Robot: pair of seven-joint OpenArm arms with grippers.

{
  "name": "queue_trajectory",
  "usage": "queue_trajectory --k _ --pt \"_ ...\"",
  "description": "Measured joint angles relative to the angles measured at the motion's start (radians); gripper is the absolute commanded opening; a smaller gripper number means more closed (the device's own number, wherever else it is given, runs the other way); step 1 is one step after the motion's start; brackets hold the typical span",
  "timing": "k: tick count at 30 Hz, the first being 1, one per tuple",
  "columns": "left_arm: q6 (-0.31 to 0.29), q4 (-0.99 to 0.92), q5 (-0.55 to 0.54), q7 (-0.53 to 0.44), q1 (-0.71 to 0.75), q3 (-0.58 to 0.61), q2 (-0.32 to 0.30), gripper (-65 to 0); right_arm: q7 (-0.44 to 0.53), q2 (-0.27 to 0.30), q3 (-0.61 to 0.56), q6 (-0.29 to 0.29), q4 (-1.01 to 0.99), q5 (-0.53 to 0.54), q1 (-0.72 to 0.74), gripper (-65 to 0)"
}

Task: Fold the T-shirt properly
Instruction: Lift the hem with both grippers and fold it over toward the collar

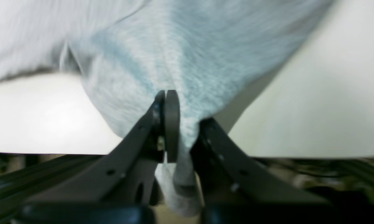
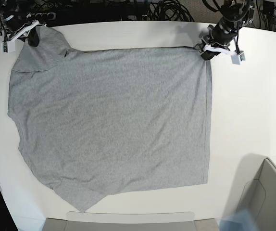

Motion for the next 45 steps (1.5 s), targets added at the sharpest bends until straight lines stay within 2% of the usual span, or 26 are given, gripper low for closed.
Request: queue_trajectory --k 5,12,21,23,28,45 --pt "0.001 0.032 0.003 0.012 0.045 -0.088 -0.003 -65.0 -0.007 -0.005 0.036 0.0 0.048 0.003 -0.018 -65.0" --pt "0.0 0.118 -0.003 0.014 0.113 -0.147 -0.003 -65.0 -0.007 -0.003 0.043 0.0 0.141 0.003 -0.071 -65.0" --pt "0.0 0.149 -0.004 0.015 0.095 -0.165 -0.003 -65.0 -0.015 0.005 0.043 0.0 0.183 -0.004 -0.016 -65.0" --pt "0.004 0.147 -0.003 0.03 0.068 -0.162 -0.002 -65.0 -0.013 0.019 0.039 0.0 0.193 -0.054 0.009 -65.0" --pt "0.003 0.142 0.0 0.153 -0.064 -0.164 0.0 -65.0 -0.006 0.018 0.021 0.0 0.193 -0.182 0.119 -65.0" --pt "0.003 -0.061 0.007 0.172 -0.279 -0.162 0.003 -65.0 -0.011 0.014 -0.312 0.0 0.185 -0.531 0.358 -65.0"
